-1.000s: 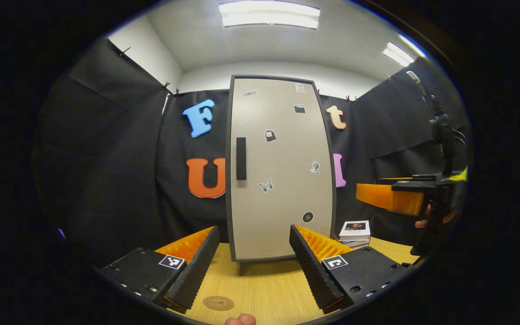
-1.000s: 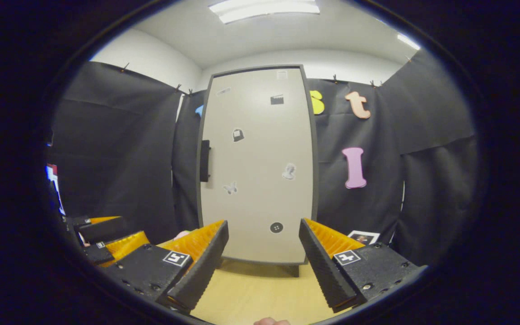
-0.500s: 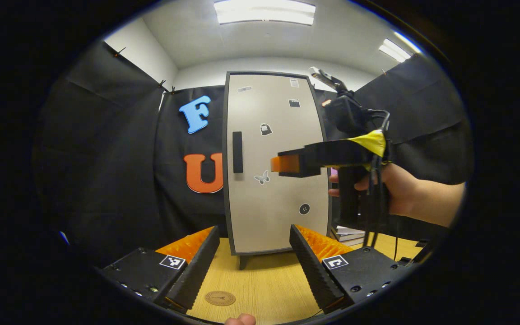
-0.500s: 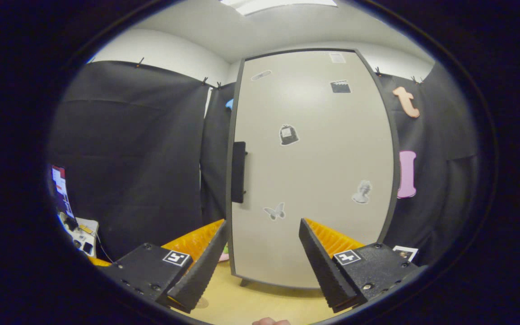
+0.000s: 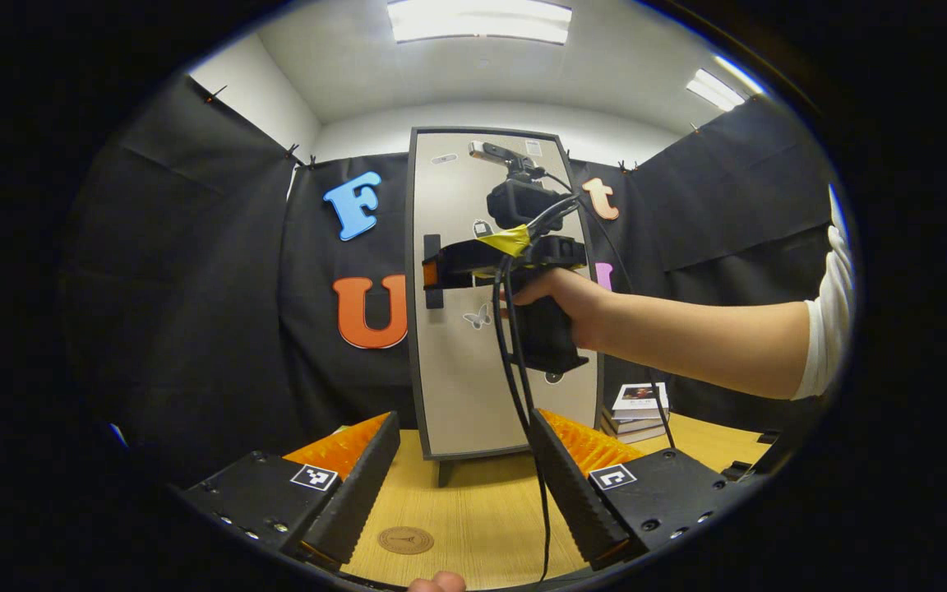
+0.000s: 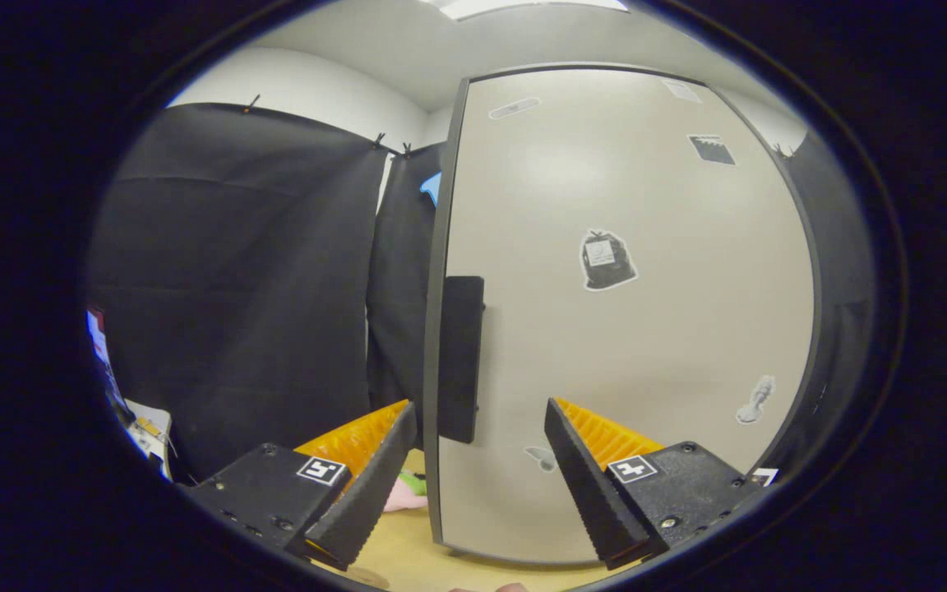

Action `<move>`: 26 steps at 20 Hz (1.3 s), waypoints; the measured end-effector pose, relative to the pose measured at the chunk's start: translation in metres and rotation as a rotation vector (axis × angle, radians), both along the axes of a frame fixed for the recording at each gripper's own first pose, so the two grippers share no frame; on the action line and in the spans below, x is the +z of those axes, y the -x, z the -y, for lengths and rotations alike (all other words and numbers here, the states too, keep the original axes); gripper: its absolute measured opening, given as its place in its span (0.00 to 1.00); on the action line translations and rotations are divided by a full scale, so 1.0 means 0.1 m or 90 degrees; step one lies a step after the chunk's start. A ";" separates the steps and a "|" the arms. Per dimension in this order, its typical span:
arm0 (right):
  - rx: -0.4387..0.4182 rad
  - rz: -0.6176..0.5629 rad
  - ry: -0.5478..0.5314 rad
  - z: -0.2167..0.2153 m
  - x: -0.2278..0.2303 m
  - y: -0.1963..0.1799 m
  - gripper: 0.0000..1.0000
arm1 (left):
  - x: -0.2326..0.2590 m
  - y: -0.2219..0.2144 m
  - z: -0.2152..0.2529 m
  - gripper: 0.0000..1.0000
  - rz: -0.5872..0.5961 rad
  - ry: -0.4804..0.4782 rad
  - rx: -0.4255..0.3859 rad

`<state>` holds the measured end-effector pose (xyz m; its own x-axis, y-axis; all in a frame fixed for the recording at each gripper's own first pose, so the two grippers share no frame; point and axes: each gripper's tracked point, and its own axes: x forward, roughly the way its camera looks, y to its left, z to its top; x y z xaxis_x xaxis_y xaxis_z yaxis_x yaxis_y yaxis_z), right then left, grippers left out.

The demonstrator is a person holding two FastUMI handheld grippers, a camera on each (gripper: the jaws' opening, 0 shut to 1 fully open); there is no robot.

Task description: Open the cabinet door with the right hand, grasp the bottle in the cabinet with the left hand and place it on the coaster, then close the cabinet door with the right hand.

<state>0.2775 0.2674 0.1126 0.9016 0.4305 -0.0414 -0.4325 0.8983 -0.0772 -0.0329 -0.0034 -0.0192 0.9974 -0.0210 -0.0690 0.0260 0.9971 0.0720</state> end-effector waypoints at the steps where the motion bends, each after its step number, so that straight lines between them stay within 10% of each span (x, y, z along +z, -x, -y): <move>1: 0.002 -0.002 -0.006 -0.06 0.04 -0.06 1.00 | -0.01 -0.01 -0.03 0.95 0.000 0.000 0.003; 11: -0.017 -0.015 0.019 -0.28 0.07 -0.36 0.84 | -0.02 -0.06 -0.35 0.96 0.001 0.024 0.049; 20: -0.013 -0.019 0.051 -0.32 0.03 -0.43 0.34 | -0.11 -0.11 -0.52 0.96 -0.009 0.045 0.074; 26: -0.005 -0.045 0.023 -0.32 0.00 -0.42 0.22 | -0.08 -0.11 -0.51 0.95 -0.011 0.050 0.074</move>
